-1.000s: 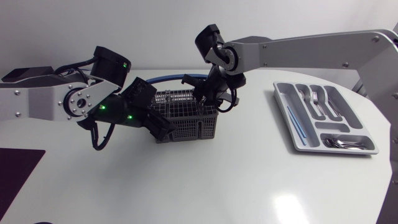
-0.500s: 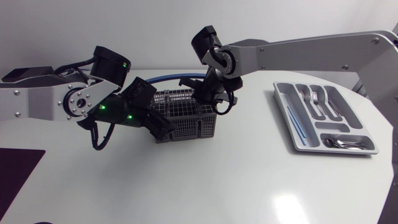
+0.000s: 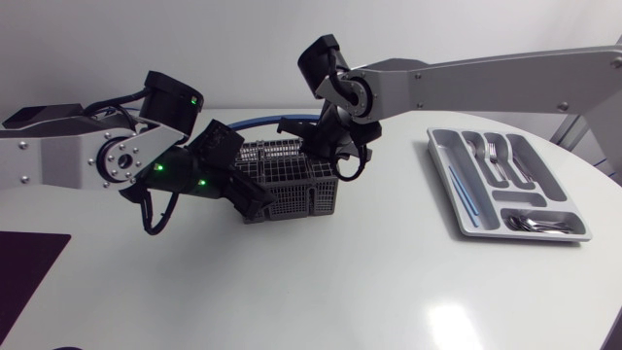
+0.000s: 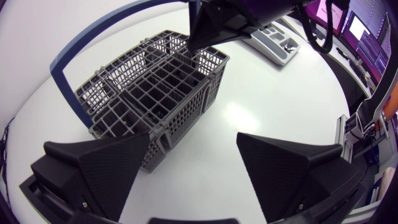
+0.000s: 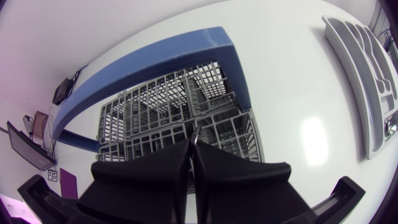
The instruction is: Unload the cutlery basket into the drawer organizer.
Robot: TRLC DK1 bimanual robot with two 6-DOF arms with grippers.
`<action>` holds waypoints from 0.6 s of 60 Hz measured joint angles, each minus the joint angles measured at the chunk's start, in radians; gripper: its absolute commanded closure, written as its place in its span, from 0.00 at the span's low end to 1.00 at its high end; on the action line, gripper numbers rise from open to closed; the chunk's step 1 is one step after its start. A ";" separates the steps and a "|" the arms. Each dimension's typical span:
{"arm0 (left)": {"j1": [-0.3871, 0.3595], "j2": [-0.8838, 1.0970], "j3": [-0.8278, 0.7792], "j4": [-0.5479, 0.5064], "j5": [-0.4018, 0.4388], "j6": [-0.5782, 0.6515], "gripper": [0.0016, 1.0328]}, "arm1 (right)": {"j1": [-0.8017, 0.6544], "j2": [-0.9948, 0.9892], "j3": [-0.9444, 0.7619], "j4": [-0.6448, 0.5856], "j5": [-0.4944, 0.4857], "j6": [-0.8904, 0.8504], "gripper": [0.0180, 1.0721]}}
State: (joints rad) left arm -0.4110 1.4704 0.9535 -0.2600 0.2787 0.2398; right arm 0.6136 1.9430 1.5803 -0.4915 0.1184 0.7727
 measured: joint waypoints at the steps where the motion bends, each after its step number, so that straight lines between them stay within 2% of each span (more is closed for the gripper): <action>1: -0.001 0.000 0.000 0.000 0.000 0.000 0.05 | 0.000 -0.002 -0.002 0.002 0.004 -0.004 0.94; 36: -0.005 -0.006 -0.006 0.000 -0.001 0.000 0.05 | 0.030 -0.084 -0.042 0.019 0.048 -0.049 0.94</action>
State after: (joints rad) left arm -0.4156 1.4647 0.9470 -0.2600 0.2779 0.2398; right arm 0.6437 1.8587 1.5383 -0.4728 0.1665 0.7238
